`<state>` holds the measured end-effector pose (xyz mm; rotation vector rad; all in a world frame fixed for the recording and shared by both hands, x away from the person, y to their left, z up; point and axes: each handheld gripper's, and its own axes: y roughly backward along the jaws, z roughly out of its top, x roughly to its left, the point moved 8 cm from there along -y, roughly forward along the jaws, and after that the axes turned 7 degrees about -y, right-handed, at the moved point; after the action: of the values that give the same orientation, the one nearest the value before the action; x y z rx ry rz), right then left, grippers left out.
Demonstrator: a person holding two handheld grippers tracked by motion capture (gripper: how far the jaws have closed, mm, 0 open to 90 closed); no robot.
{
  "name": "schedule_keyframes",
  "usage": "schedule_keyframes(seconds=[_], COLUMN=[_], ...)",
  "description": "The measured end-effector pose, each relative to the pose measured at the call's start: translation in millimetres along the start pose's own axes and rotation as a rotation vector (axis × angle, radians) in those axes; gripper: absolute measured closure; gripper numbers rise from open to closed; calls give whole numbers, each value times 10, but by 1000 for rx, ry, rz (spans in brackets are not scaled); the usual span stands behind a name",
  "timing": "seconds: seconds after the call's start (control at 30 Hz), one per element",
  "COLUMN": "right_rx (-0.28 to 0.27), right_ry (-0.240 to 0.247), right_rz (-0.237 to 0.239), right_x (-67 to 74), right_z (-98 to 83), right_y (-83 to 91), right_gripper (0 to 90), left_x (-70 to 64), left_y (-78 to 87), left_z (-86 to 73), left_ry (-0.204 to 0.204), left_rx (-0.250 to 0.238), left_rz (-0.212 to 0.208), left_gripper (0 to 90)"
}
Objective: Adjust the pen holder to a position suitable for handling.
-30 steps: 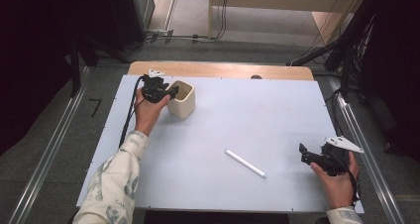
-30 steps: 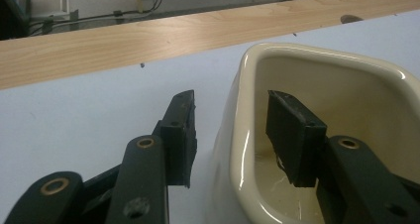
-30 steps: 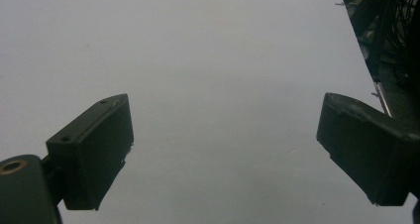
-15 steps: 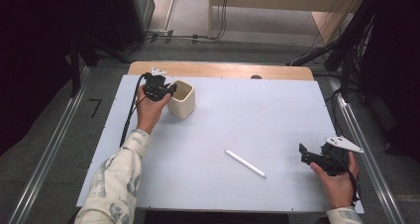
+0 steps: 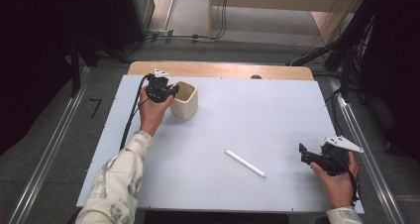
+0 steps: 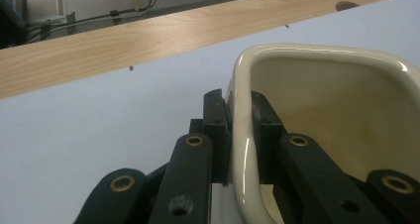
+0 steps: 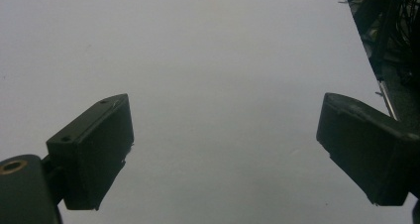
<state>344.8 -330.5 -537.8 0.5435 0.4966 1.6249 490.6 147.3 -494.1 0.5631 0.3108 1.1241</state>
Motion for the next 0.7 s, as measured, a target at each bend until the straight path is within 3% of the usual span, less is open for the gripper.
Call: schedule_keyframes(seconds=[0.17, 0.2, 0.27, 0.43, 0.47, 0.7], right_rx=[1, 0, 0, 1, 1, 2], right_ry=[-1, -1, 0, -1, -1, 2], right_rz=[1, 1, 1, 2, 2, -1], right_x=[0, 1, 1, 10, 10, 8], right_z=[-1, 0, 0, 1, 1, 0], right_y=[2, 2, 1, 4, 4, 2], right_gripper=[61, 61, 62, 62, 62, 62], left_x=[-203, -309, -365, -717, -717, -1111], left_y=[-11, -10, -11, 1, 1, 9], left_z=[12, 15, 17, 22, 22, 33], left_ry=[1, 4, 3, -5, -5, -8], left_rx=[-8, -11, -12, -8, -8, -3], left_rz=[-27, -36, -40, -54, -54, -85], left_gripper=[817, 816, 815, 814, 814, 811])
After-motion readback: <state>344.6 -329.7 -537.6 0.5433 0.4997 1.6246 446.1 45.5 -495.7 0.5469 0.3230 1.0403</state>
